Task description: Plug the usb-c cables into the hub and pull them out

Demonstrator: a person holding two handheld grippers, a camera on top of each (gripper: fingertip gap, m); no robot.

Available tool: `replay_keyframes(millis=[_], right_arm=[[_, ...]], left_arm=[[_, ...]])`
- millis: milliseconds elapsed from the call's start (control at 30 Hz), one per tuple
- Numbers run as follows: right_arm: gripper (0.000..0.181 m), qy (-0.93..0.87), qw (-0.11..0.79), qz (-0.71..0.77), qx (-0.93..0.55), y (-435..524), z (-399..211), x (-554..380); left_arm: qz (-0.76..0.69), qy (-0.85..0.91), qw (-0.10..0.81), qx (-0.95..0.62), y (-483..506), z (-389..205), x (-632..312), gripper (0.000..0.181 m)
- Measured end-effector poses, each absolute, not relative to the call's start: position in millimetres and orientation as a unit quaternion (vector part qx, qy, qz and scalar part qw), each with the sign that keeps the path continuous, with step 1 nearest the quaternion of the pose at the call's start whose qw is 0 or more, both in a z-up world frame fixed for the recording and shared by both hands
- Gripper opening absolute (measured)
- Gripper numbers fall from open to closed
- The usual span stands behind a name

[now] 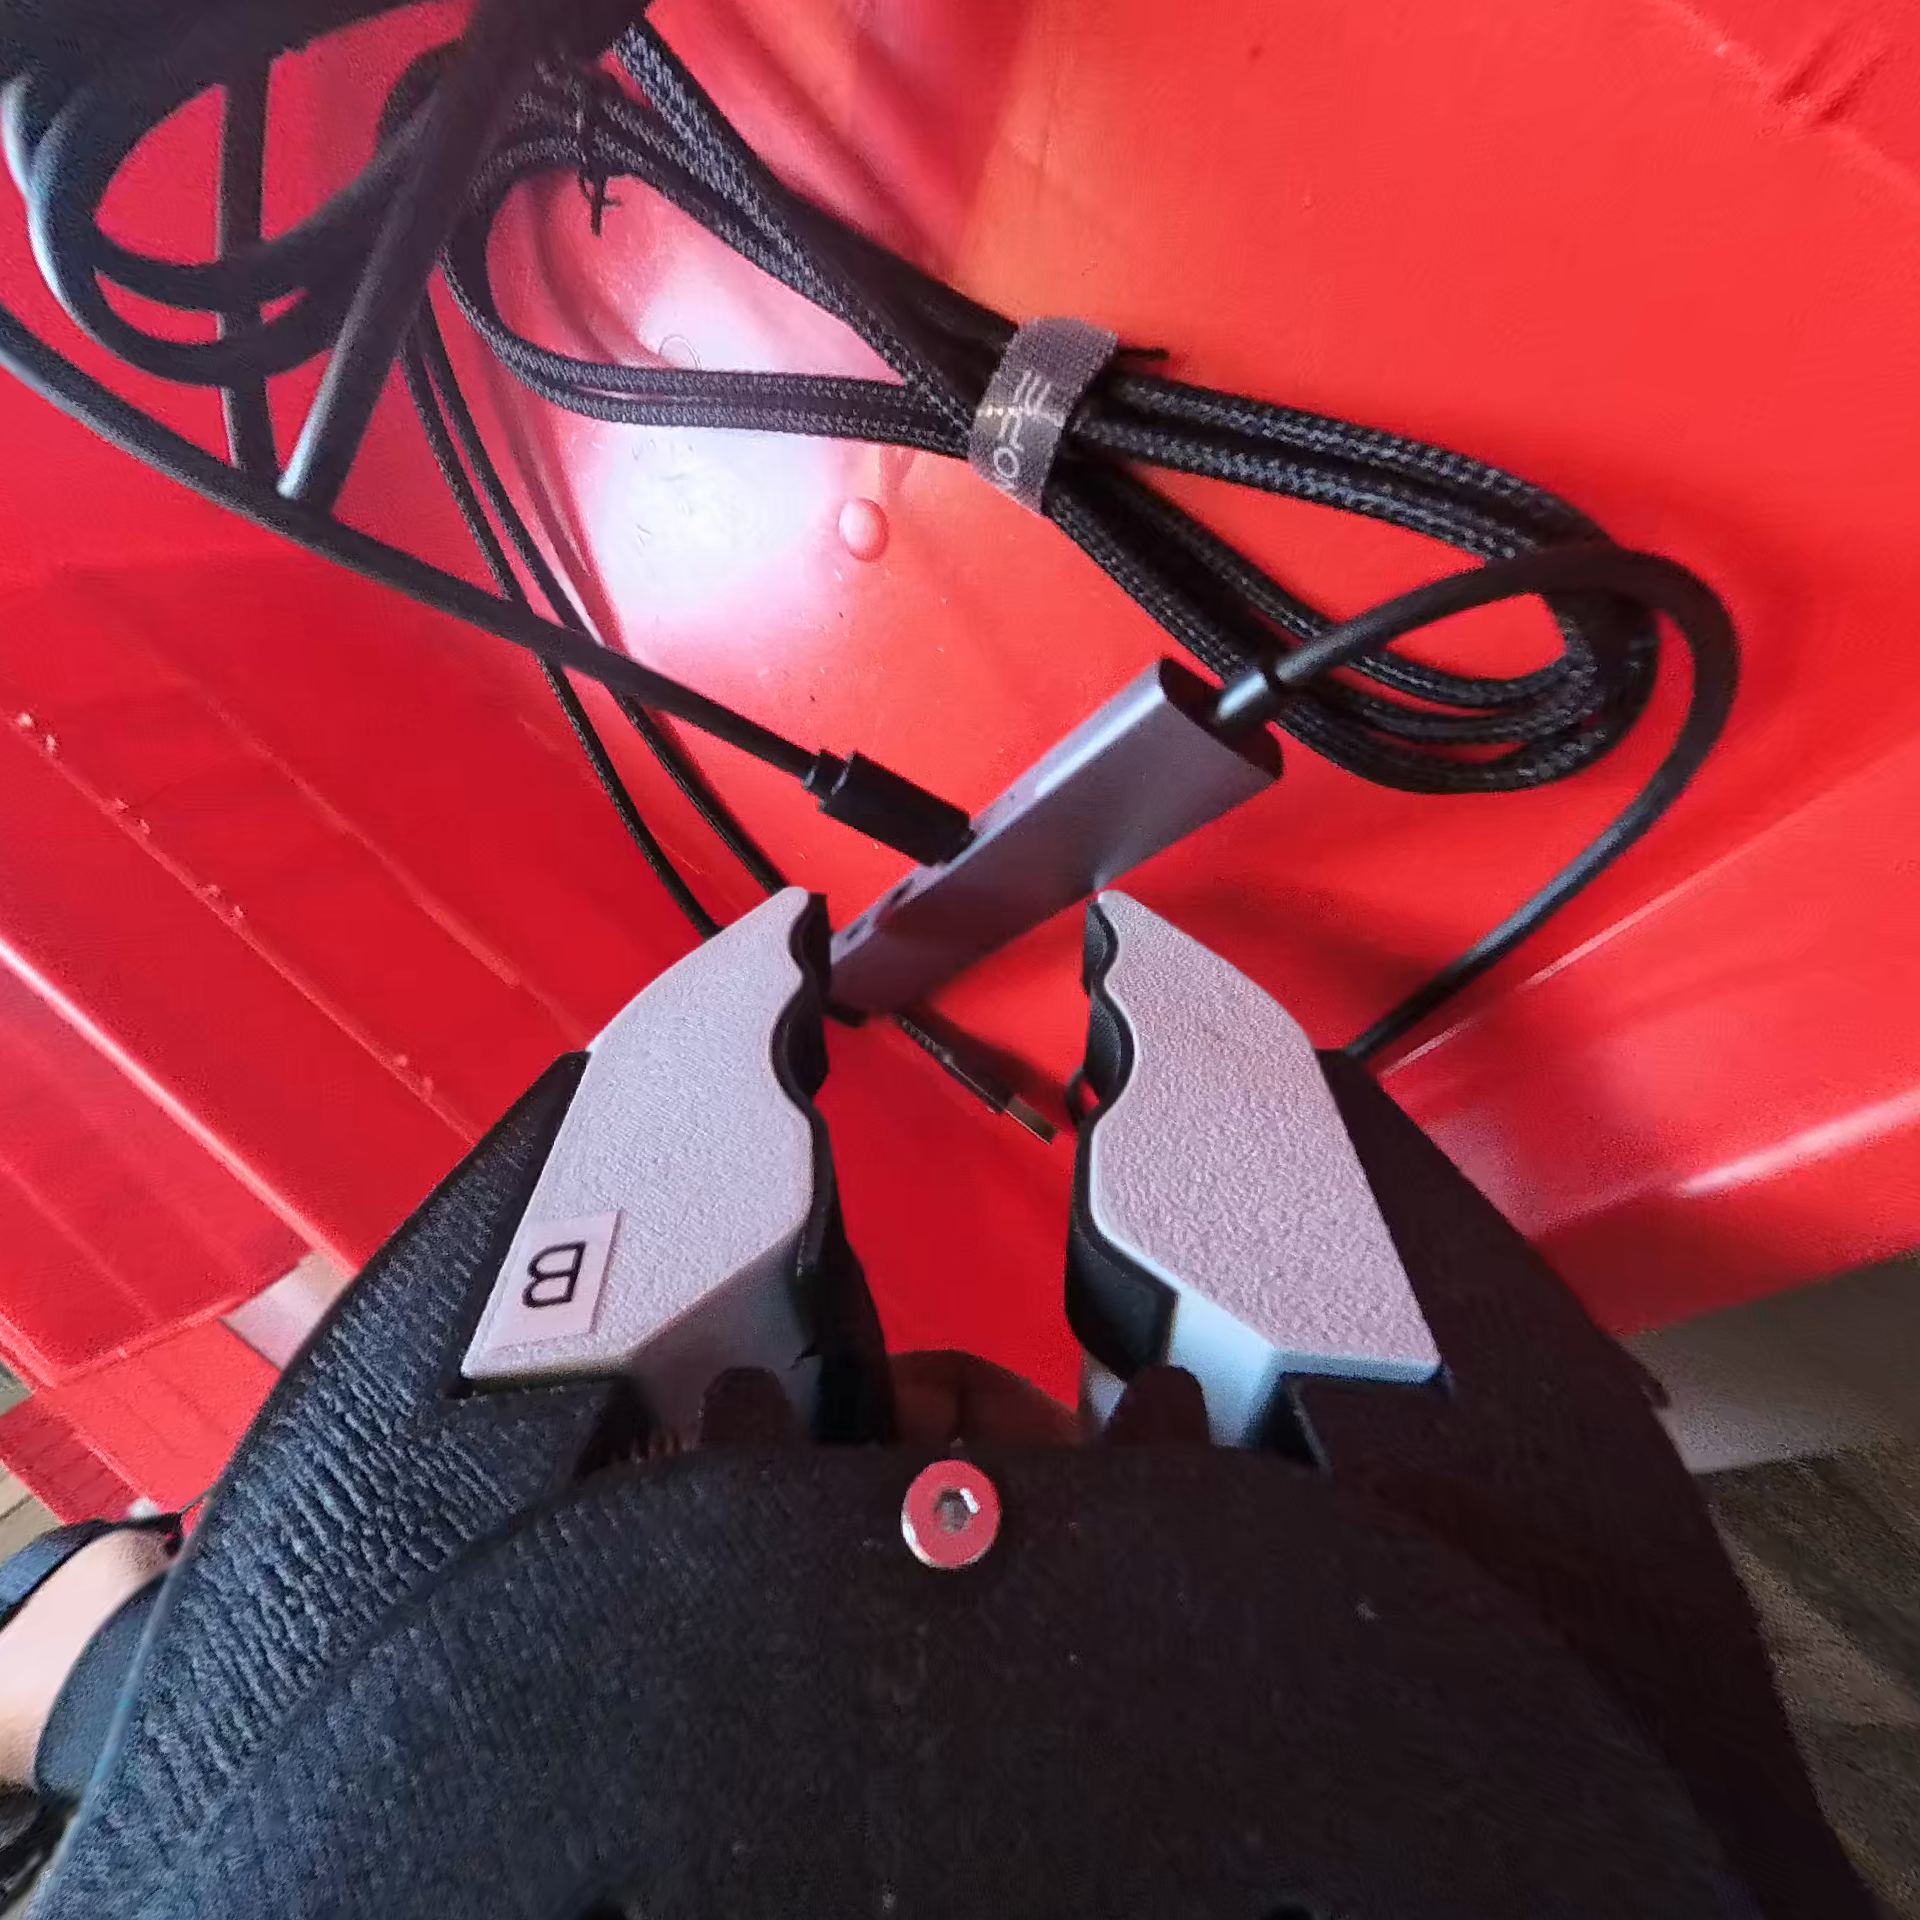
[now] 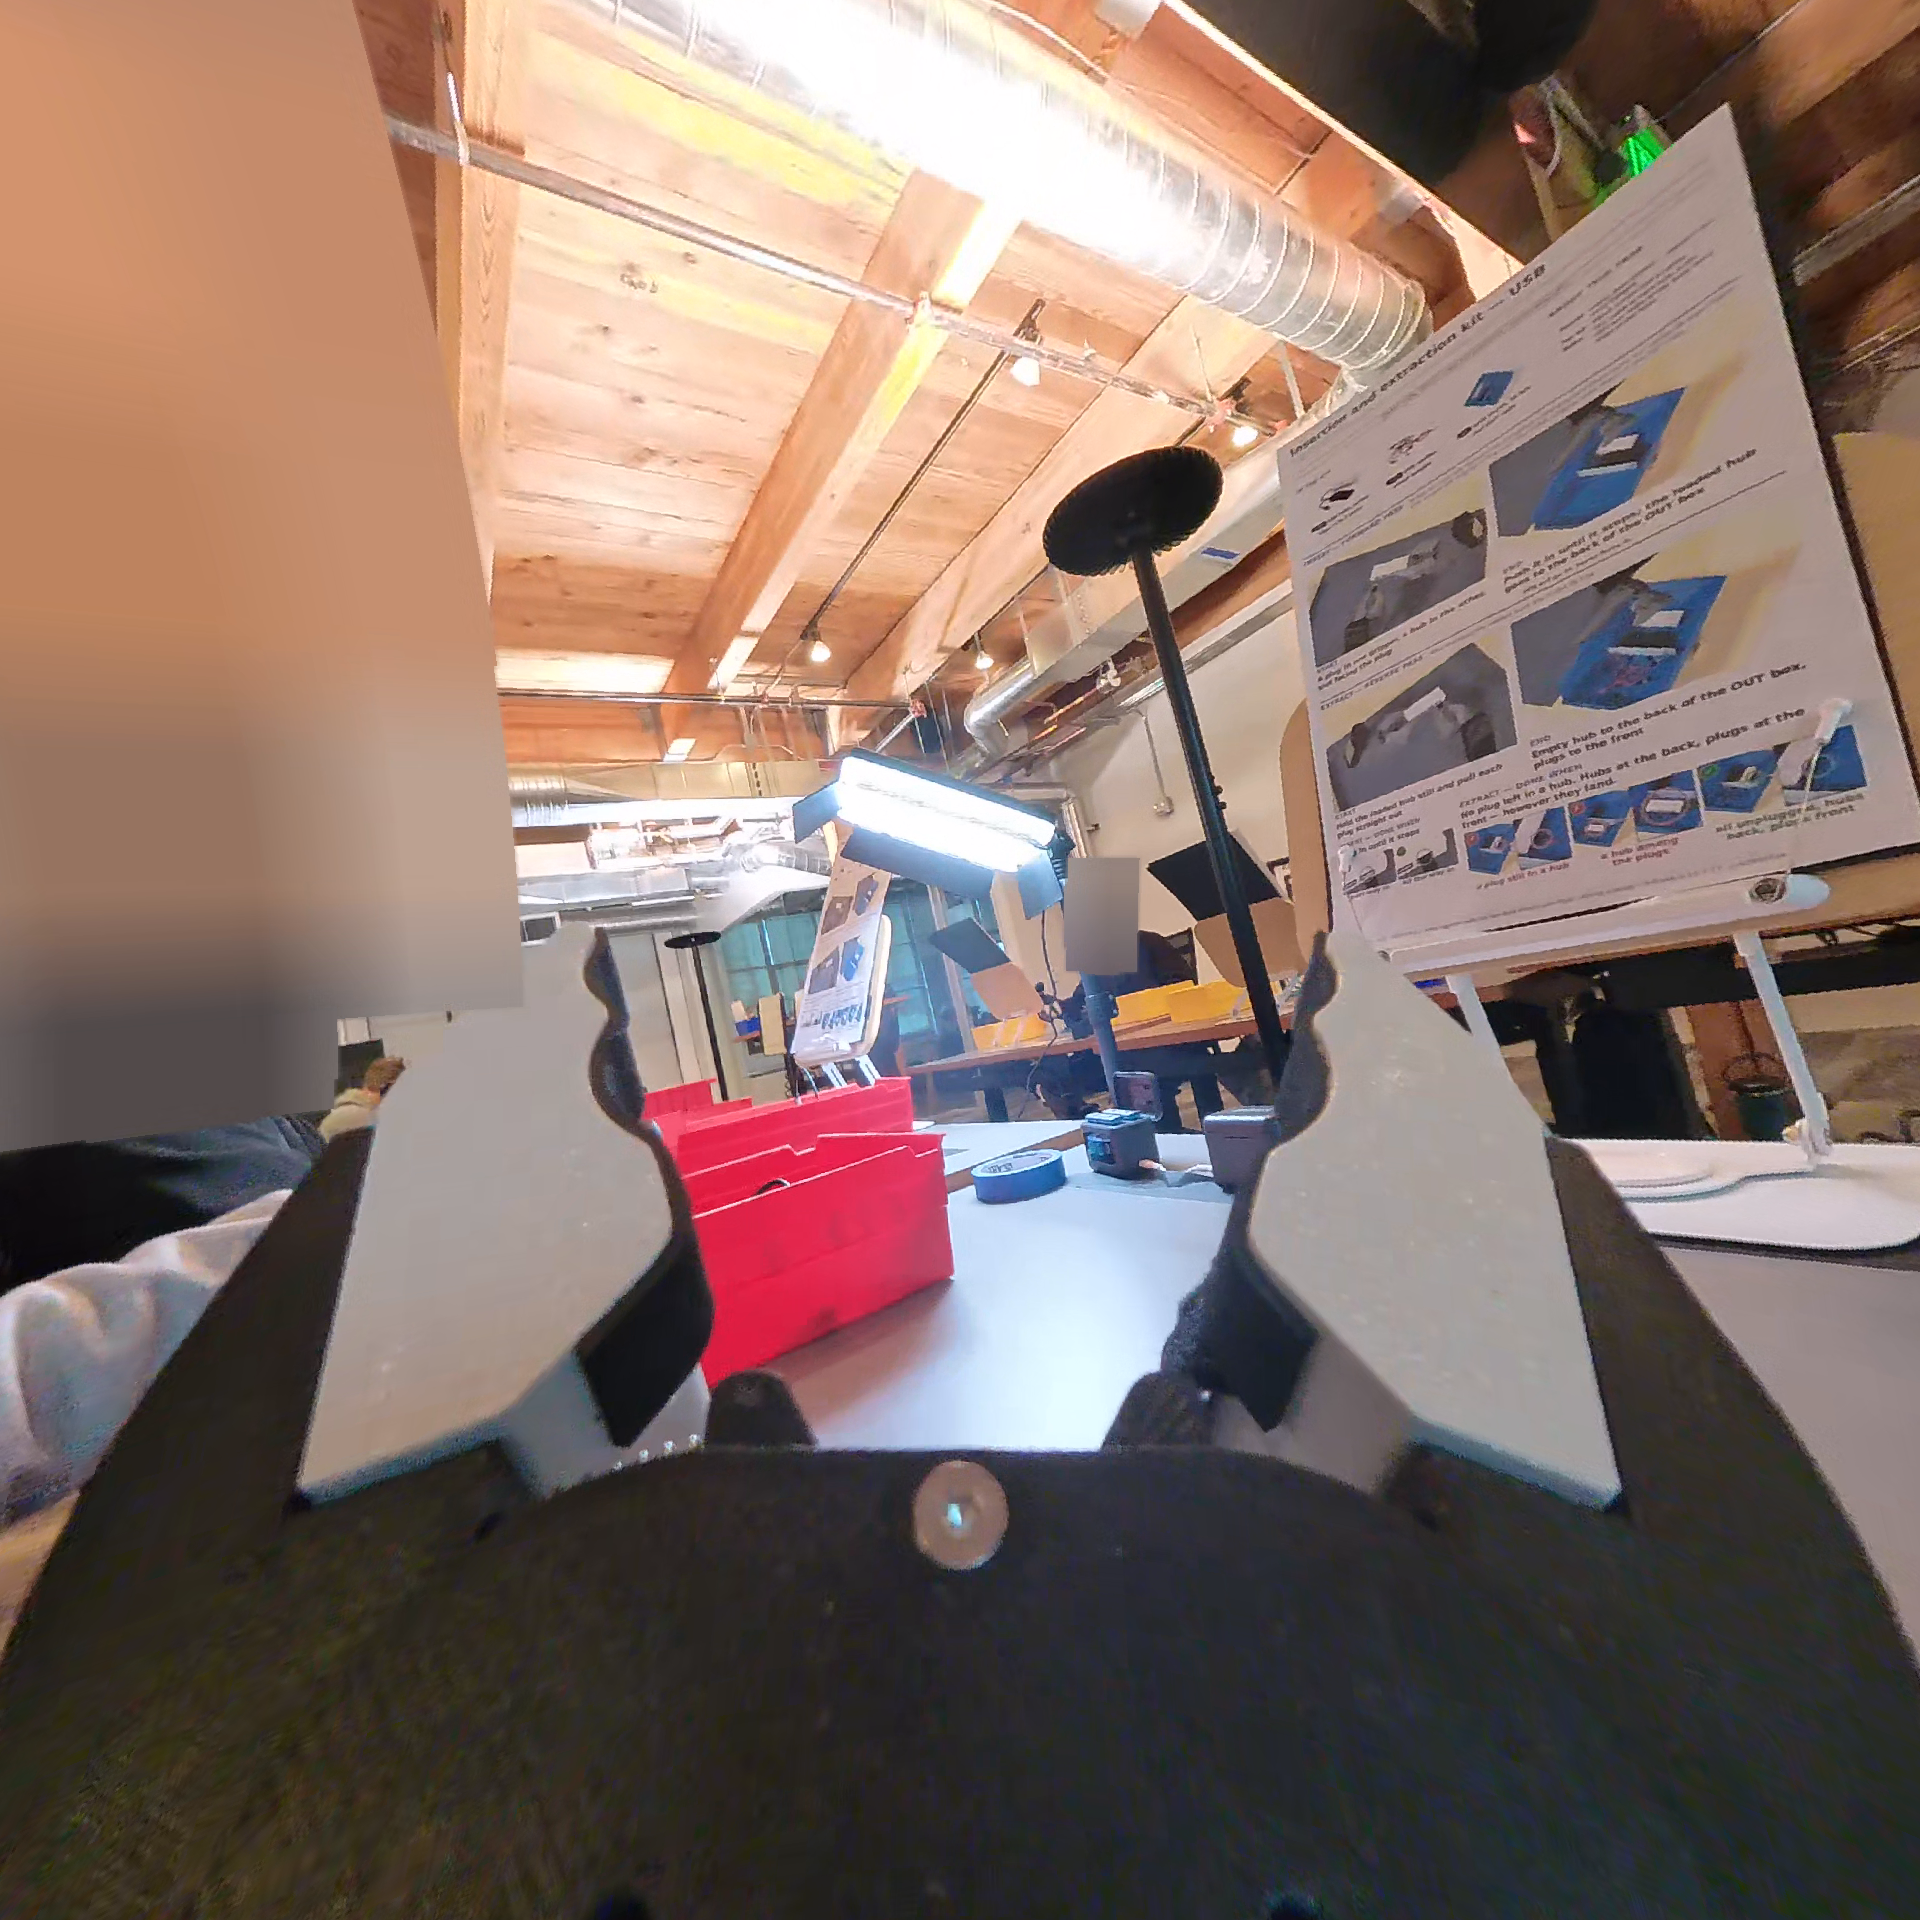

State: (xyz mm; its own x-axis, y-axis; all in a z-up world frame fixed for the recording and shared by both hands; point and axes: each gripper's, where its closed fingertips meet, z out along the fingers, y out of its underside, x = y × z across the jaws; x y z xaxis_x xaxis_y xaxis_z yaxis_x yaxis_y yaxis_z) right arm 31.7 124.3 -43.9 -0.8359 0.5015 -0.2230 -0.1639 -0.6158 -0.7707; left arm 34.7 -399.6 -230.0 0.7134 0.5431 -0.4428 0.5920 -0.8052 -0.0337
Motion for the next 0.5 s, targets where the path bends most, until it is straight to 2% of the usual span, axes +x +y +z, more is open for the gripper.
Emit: replay_keyframes(millis=[67,167,267,400,500], right_arm=[[0.118,-0.39,0.187,0.875,-0.216,126.4,-43.7,31.3],[0.116,-0.384,0.187,0.878,-0.216,128.8,-42.4,32.1],[0.114,-0.383,0.188,0.878,-0.217,129.8,-42.2,31.8],[0.112,-0.382,0.186,0.878,-0.218,129.8,-42.7,31.3],[0.111,-0.382,0.186,0.878,-0.218,129.7,-42.8,31.2]], left_arm=[[-0.221,0.285,0.062,0.931,-401.0,-235.7,31.3,0.048],[-0.24,0.241,0.067,0.938,-400.0,-237.9,26.9,0.034],[-0.265,0.215,0.079,0.937,-401.6,-233.0,25.9,0.03],[-0.35,0.222,0.059,0.908,-398.3,-189.7,20.2,0.026],[-0.425,0.23,0.006,0.875,-384.1,-139.1,17.8,0.024]])
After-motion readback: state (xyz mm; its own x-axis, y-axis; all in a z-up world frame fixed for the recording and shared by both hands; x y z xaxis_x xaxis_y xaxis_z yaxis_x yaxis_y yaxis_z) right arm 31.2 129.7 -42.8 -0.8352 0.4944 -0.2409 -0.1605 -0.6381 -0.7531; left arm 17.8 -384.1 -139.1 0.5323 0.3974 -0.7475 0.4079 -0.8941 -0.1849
